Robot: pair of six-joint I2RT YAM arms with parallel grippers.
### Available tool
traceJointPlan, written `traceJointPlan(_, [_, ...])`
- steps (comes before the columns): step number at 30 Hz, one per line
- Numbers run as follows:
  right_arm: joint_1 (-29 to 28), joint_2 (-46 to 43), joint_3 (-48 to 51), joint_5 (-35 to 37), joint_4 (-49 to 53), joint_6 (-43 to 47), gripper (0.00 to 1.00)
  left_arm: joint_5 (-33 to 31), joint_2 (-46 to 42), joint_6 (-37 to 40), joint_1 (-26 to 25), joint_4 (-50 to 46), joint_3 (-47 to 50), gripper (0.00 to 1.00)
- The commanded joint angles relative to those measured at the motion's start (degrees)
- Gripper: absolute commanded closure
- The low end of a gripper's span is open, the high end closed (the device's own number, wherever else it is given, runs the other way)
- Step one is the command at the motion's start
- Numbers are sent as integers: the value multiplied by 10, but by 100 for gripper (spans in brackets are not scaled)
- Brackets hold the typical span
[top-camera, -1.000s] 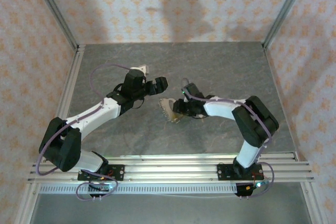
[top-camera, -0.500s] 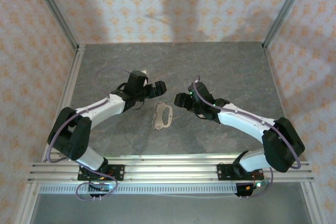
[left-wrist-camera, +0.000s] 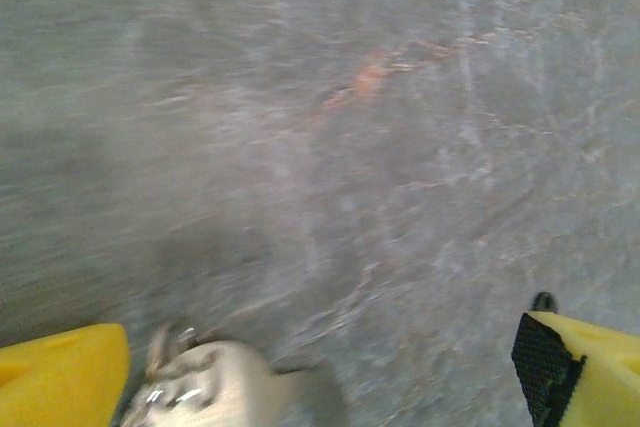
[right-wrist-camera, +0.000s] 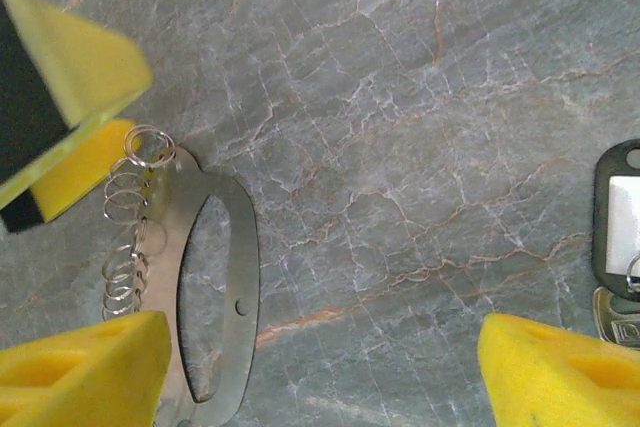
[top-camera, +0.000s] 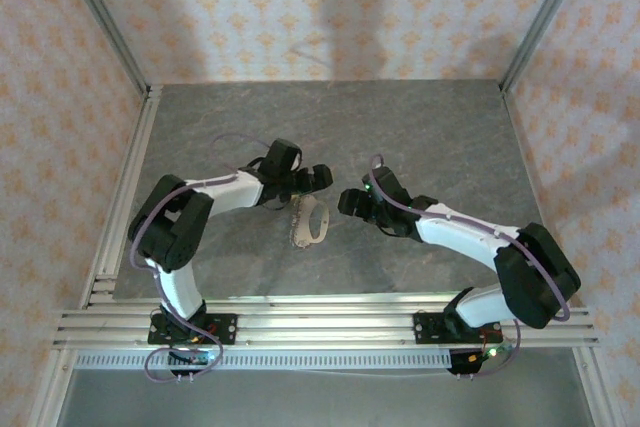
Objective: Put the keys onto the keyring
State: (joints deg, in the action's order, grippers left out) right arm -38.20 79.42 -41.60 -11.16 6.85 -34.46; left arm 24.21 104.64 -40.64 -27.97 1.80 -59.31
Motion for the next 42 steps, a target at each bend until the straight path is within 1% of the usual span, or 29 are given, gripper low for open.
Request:
traceJointPlan(1, [1,-8,13,-17,-14,1,21,29,38,-17,-26,24,-52,0])
traceJointPlan(7, [1,-29,31,-52,-24,3,24,61,124,-47,-71,43,-149,0])
traceJointPlan(10, [0,-36,35,-71,-27,7,24,52,124,-43,-67,36,-175,0])
traceJointPlan(14, [0,-45,35,-72,-23,13,26,29,62,-22,-28,23,-155,0])
traceJointPlan(18, [0,-53,27,-21,-16,18,26,6,-23,1,12,-7,-115,0])
traceJointPlan(22, [6,-40,-5,44,11,27,28,-51,-102,30,19,-64,-73,0])
traceJointPlan(25, [17,-20,-31,56,20,42,29,-105,-163,23,19,-91,-19,0])
traceJointPlan(28, [19,16,-60,32,25,60,30,-137,-211,14,19,-102,37,0])
traceJointPlan(31, [19,54,-79,-4,19,69,31,-134,-232,0,19,-95,75,0])
traceJointPlan(34, [19,82,-84,-47,-1,74,33,-127,-235,-13,19,-85,97,0])
traceJointPlan(38, [10,111,-95,-95,-4,92,41,-135,-240,-24,20,-75,115,0])
traceJointPlan(42, [-27,126,-116,-109,25,149,49,-139,-247,-25,34,-79,110,0])
